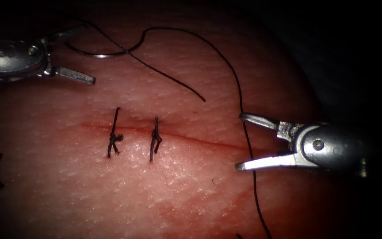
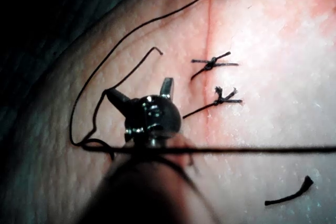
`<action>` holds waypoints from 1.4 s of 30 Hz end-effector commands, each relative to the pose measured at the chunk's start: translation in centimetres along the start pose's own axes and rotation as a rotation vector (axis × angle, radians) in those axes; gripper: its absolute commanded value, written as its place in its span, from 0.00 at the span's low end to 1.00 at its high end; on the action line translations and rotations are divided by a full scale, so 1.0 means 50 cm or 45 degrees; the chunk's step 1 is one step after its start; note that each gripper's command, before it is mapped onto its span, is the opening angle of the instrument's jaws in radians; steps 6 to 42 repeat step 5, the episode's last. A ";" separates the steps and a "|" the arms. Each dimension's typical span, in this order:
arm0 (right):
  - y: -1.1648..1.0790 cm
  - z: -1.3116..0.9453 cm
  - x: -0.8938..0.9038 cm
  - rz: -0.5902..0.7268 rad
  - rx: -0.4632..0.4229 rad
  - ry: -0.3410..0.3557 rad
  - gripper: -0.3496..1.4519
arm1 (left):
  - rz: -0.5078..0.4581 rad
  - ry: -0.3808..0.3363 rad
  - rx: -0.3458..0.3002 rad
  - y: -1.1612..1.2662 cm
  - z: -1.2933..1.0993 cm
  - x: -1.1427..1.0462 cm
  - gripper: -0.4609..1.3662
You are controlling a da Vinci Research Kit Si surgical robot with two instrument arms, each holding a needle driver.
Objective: Wound Closure
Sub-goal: Pickup the needle with the left gripper
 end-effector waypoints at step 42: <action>-0.0004 0.0002 -0.0002 -0.001 0.003 0.000 0.88 | 0.004 0.005 -0.013 0.0010 0.0002 -0.0004 0.60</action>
